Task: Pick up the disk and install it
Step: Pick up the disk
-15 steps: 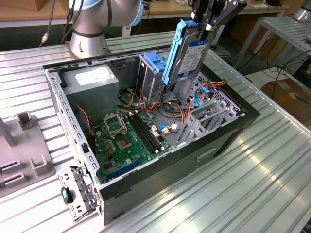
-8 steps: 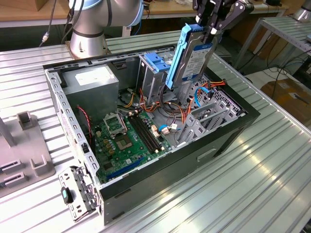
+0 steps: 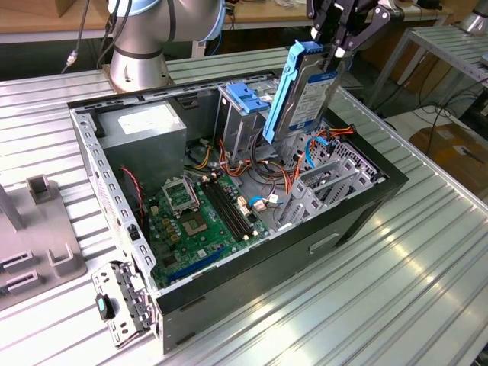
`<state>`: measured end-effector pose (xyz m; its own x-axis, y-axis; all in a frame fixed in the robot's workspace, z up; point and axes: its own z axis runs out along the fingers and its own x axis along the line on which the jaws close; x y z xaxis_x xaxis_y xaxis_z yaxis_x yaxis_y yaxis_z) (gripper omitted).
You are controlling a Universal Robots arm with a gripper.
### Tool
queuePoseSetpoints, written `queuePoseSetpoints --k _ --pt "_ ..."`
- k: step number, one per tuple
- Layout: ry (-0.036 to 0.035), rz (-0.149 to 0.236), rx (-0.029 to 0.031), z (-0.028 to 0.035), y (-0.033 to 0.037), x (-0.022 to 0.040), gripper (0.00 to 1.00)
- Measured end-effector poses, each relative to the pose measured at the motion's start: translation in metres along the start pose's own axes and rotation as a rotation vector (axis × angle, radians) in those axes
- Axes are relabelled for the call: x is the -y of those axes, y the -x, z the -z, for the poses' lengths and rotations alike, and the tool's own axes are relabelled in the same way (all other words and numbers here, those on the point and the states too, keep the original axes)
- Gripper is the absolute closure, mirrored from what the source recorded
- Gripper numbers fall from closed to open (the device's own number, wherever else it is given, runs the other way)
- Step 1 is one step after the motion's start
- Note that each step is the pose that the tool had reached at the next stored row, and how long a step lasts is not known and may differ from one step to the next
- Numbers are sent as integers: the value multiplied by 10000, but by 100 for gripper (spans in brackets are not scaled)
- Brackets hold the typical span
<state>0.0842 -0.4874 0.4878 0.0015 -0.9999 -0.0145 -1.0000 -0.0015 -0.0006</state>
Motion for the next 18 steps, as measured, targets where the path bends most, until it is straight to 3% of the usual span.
queuePoseSetpoints --k 10,18 --pt "0 0 -1 2 -143 0 65" --pt "0 0 -1 24 -147 0 65"
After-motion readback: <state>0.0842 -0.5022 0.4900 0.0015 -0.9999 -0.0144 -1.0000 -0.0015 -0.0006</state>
